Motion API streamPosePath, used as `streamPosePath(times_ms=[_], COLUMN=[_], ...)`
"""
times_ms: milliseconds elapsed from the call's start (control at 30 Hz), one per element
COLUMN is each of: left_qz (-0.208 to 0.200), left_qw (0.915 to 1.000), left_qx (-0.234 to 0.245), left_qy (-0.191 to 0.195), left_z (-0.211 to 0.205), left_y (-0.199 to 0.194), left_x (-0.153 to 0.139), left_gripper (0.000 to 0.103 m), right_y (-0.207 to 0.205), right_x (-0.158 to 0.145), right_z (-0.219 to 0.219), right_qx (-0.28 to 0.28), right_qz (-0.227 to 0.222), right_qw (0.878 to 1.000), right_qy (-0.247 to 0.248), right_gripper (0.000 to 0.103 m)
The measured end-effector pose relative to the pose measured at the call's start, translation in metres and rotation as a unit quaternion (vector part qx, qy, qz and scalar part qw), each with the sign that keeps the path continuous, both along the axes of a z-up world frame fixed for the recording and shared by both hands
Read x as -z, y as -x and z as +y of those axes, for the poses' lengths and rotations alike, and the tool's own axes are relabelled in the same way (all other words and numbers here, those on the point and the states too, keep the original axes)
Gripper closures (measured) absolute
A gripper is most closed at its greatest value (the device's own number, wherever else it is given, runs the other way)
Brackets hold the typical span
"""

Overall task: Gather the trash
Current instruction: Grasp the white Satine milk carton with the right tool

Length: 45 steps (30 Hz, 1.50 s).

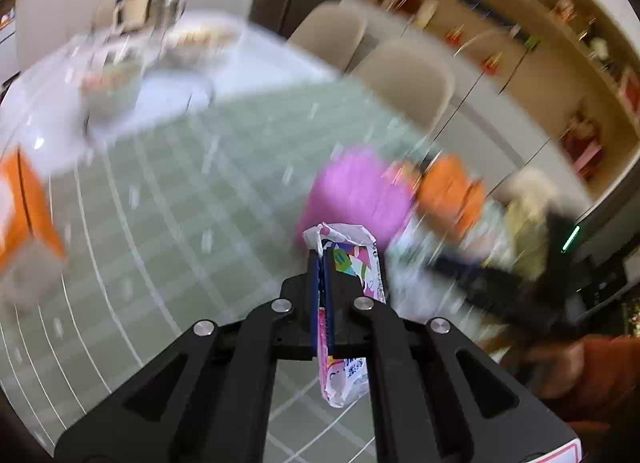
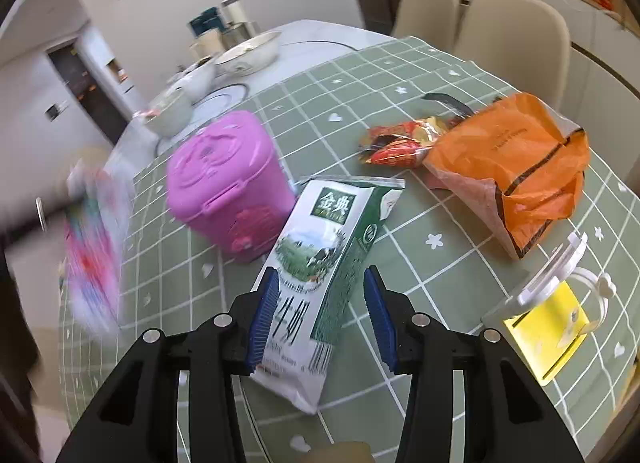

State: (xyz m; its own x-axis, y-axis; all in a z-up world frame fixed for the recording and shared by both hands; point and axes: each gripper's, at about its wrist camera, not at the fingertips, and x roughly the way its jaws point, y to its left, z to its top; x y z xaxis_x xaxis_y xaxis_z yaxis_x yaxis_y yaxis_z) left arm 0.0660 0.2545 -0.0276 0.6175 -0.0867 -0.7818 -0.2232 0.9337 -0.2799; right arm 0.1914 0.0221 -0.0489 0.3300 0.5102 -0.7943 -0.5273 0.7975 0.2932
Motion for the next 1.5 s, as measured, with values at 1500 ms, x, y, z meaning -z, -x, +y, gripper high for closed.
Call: streamPosePath(times_ms=[1500], left_qz=[0.024], left_qw=[0.9965], left_qx=[-0.038], left_qy=[0.070], left_z=[-0.014], left_y=[0.014], left_x=[0.078], left_gripper=[0.098], right_y=[-0.004], right_x=[0.007], right_z=[-0.044], right_qx=[0.070], right_qz=[0.020], right_qw=[0.997], right_qy=[0.021], right_gripper=[0.060])
